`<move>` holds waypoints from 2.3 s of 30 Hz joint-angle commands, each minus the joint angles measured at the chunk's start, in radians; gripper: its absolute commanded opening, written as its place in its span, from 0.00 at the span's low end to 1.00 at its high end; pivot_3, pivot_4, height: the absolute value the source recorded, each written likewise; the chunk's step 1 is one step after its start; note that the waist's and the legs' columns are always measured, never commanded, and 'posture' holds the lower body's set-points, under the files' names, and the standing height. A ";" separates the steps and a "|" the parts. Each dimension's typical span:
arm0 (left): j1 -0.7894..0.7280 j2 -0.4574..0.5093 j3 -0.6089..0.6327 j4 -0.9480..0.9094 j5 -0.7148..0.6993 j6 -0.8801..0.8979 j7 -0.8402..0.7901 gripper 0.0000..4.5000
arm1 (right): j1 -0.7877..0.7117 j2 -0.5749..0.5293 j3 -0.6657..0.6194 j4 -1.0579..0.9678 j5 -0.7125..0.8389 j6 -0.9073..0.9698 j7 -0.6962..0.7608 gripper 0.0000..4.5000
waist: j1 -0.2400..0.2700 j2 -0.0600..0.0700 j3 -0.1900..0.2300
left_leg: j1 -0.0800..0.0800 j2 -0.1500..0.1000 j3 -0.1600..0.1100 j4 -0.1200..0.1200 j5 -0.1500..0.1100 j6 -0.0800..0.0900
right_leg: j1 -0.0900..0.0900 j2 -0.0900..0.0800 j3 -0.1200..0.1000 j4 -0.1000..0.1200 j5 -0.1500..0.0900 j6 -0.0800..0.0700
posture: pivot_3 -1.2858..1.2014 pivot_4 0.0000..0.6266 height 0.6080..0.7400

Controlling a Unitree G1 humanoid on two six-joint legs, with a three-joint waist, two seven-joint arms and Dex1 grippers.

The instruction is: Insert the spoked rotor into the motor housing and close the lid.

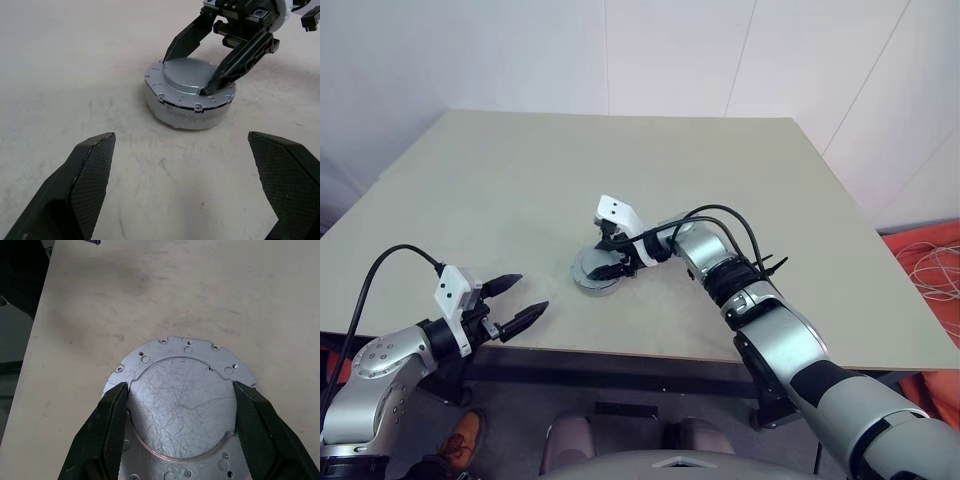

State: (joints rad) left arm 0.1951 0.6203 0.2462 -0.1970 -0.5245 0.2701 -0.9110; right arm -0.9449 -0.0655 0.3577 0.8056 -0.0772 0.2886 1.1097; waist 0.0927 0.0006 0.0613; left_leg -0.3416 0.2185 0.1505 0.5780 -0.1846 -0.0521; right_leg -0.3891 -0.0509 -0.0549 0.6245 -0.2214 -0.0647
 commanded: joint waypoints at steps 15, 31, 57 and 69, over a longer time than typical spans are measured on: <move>-0.034 0.003 -0.005 -0.013 0.001 -0.003 0.002 1.00 | 0.001 -0.016 0.043 0.001 -0.026 0.021 0.009 0.70 | 0.002 0.000 0.000 | 0.003 0.000 0.000 0.000 0.000 0.000 | 0.003 0.000 0.000 0.000 0.000 0.001 | 0.52 0.00 1.00; -0.207 -0.026 -0.046 0.081 0.031 0.021 0.044 1.00 | 0.002 -0.014 0.045 0.019 -0.023 0.086 0.013 0.70 | 0.003 0.000 0.000 | 0.004 -0.001 0.000 0.000 0.000 0.000 | 0.004 0.000 0.000 0.000 0.000 0.001 | 0.52 0.00 1.00; -0.497 -0.134 -0.323 0.404 0.263 0.092 0.065 0.00 | 0.030 -0.020 0.062 -0.012 -0.031 0.083 0.016 0.70 | 0.004 0.005 -0.004 | 0.005 -0.005 0.000 0.000 0.000 0.001 | 0.006 -0.004 0.000 0.000 0.000 0.000 | 0.52 0.00 1.00; -0.494 -0.140 -0.322 0.385 0.258 0.109 0.063 0.00 | 0.028 -0.030 0.058 -0.048 -0.026 0.077 0.011 0.99 | 0.003 0.009 -0.008 | 0.005 -0.007 0.000 -0.001 -0.001 0.002 | 0.006 -0.006 0.000 -0.001 -0.002 0.003 | 0.52 0.00 1.00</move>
State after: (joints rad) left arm -0.3055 0.4808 -0.0527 0.1857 -0.2814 0.3592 -0.8383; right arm -0.9279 -0.0821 0.3986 0.7533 -0.0832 0.3475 1.1167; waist 0.0961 0.0095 0.0534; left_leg -0.3368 0.2117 0.1500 0.5773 -0.1860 -0.0496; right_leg -0.3830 -0.0571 -0.0549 0.6239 -0.2236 -0.0608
